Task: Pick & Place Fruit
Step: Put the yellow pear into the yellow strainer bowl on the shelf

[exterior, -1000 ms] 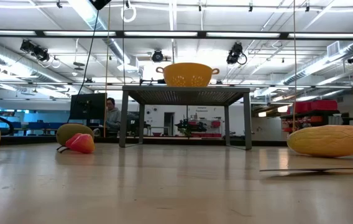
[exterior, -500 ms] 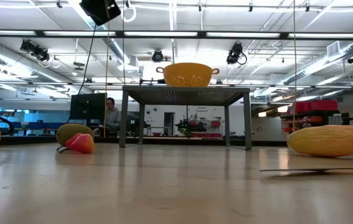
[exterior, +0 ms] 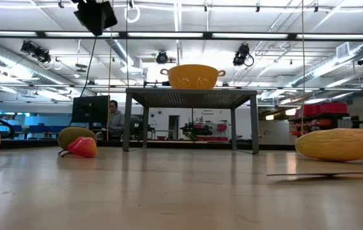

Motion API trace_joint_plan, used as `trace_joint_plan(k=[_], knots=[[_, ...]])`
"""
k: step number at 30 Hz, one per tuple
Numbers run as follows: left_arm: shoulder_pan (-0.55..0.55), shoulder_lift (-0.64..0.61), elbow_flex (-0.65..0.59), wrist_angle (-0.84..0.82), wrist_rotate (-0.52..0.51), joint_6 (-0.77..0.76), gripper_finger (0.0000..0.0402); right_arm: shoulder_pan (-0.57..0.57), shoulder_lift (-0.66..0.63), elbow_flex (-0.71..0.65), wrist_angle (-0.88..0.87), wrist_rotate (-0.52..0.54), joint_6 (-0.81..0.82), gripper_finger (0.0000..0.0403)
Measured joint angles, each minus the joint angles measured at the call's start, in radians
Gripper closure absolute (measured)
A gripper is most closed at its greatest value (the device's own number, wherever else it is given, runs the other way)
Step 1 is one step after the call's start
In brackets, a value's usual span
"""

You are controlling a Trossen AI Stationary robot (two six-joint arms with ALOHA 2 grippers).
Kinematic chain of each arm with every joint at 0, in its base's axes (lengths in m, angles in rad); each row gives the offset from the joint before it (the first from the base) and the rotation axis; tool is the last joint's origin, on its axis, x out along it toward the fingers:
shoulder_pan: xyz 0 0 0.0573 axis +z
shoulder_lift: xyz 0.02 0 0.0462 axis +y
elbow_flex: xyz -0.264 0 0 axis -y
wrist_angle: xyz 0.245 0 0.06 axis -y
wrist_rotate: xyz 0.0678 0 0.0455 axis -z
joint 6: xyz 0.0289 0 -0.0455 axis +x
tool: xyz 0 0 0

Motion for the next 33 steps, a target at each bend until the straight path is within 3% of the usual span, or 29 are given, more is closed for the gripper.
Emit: trace_joint_plan(k=[12,17,24,33], knots=[[-0.016,0.007,0.000,-0.004,-0.007,-0.039,0.0113,0.000,0.000,0.000,-0.007,-0.034,-0.022,0.0403],[-0.016,0.007,0.000,-0.004,-0.095,-0.018,0.0114,0.000,0.000,0.000,-0.008,-0.064,-0.018,0.0403],[-0.006,0.007,0.000,-0.005,-0.213,-0.113,0.0114,0.000,0.000,0.000,-0.008,-0.087,-0.020,0.0403],[-0.006,0.007,0.000,-0.008,-0.236,-0.109,0.0114,0.000,0.000,0.000,-0.008,-0.087,-0.023,0.0403]])
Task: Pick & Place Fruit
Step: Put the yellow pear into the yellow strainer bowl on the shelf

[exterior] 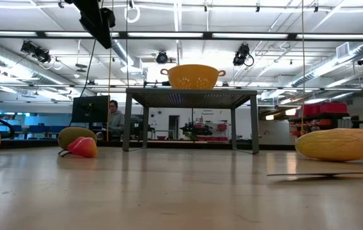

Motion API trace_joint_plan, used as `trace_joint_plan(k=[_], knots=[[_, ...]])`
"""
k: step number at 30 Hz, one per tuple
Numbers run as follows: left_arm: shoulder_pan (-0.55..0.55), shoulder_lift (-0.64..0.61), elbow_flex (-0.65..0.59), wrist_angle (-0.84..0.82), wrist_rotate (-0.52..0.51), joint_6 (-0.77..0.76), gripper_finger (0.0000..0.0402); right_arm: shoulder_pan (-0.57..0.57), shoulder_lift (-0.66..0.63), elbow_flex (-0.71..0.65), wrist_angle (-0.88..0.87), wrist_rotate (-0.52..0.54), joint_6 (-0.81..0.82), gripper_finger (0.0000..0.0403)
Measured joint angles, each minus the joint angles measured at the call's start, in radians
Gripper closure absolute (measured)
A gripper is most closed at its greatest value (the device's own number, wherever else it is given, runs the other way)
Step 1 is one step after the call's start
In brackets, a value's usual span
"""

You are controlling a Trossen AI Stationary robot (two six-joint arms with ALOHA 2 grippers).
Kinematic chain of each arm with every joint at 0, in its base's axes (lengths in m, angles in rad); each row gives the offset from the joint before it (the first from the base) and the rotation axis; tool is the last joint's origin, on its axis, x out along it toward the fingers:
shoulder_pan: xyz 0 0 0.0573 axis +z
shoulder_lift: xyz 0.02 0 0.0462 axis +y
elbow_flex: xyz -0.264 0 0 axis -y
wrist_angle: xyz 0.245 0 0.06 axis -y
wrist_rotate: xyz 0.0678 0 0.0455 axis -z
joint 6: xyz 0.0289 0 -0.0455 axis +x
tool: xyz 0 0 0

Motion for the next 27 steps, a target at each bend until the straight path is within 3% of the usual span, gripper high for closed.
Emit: trace_joint_plan(k=[7,17,27], knots=[[-0.009,-0.001,-0.115,0.047,0.016,-0.032,0.0114,0.000,0.000,0.000,0.000,0.017,0.035,0.0402],[-0.010,-0.001,-0.324,0.207,-0.089,-0.107,0.0114,0.000,0.000,0.000,0.000,0.042,0.038,0.0402],[-0.013,-0.001,-0.462,0.410,-0.102,-0.086,0.0115,0.000,0.000,0.000,0.000,0.045,0.038,0.0402]])
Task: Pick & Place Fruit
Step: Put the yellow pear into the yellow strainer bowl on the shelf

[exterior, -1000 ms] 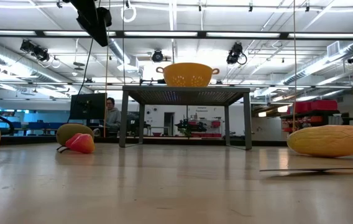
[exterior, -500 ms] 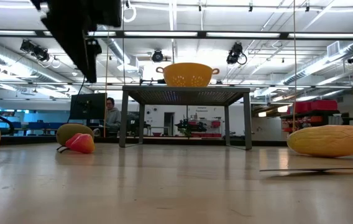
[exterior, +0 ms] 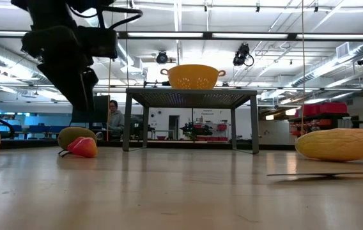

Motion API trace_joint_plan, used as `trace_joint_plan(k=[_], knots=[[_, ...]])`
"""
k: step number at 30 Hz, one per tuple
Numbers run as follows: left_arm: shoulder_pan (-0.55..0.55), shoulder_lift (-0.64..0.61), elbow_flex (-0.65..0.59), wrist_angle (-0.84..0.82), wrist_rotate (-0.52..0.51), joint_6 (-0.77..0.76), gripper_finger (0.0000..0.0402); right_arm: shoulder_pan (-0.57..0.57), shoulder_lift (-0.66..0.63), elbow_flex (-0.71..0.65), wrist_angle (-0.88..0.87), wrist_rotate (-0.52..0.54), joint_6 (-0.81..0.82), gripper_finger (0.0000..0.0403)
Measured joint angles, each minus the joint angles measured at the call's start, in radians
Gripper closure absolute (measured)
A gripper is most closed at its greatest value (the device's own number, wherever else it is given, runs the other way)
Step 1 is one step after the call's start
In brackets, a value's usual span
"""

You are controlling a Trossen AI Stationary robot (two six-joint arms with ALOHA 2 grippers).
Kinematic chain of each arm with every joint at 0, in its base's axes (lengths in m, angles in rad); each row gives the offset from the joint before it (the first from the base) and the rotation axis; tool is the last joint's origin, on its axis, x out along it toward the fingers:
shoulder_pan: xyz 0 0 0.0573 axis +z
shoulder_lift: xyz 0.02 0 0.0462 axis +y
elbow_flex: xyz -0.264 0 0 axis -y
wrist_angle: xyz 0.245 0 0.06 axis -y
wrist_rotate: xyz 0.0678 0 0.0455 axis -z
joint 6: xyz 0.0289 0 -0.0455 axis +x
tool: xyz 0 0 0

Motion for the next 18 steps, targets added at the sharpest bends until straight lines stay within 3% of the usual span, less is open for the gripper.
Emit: trace_joint_plan(k=[5,18], knots=[[-0.002,0.000,-0.056,0.097,0.015,0.024,0.0125,0.000,0.000,0.000,0.000,0.000,0.000,0.0402],[-0.002,0.026,-0.070,0.095,0.011,0.054,0.0134,0.000,0.000,0.000,-0.010,0.000,-0.005,0.0402]])
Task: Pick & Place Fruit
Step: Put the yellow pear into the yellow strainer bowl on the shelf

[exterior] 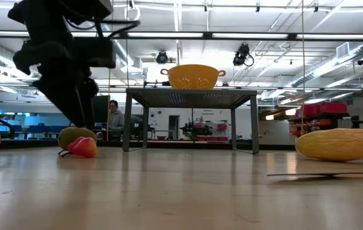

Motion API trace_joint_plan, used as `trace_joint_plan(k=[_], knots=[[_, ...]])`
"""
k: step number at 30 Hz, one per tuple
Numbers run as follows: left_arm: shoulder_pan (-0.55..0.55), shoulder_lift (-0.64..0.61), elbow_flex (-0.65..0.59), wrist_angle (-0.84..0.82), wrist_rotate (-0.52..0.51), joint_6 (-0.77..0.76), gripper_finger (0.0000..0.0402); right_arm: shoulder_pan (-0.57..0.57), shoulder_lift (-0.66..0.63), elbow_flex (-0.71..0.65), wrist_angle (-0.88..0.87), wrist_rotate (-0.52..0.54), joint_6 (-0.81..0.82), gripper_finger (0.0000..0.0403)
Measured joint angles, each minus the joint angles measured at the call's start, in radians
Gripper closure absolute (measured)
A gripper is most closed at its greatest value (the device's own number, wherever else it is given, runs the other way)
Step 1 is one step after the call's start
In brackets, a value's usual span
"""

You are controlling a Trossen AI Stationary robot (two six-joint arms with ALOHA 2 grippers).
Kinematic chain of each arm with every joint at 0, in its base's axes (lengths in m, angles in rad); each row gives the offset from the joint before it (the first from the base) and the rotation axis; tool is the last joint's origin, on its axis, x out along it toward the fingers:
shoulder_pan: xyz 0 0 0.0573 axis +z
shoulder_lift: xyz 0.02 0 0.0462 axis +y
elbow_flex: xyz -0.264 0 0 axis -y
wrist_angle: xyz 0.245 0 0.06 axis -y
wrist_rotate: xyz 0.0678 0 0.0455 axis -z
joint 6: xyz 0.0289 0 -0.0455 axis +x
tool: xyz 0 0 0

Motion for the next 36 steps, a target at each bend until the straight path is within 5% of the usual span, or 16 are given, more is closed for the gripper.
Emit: trace_joint_plan(k=[14,26,36], knots=[[0.013,0.145,0.004,0.059,0.025,-0.042,0.0134,-0.001,0.000,0.000,-0.001,-0.001,-0.003,0.0402],[0.013,0.149,0.004,0.056,0.037,-0.058,0.0136,-0.001,0.000,0.000,-0.005,0.000,-0.007,0.0402],[0.013,0.149,0.004,0.056,0.018,-0.051,0.0183,-0.001,0.000,0.000,-0.005,0.001,-0.007,0.0402]])
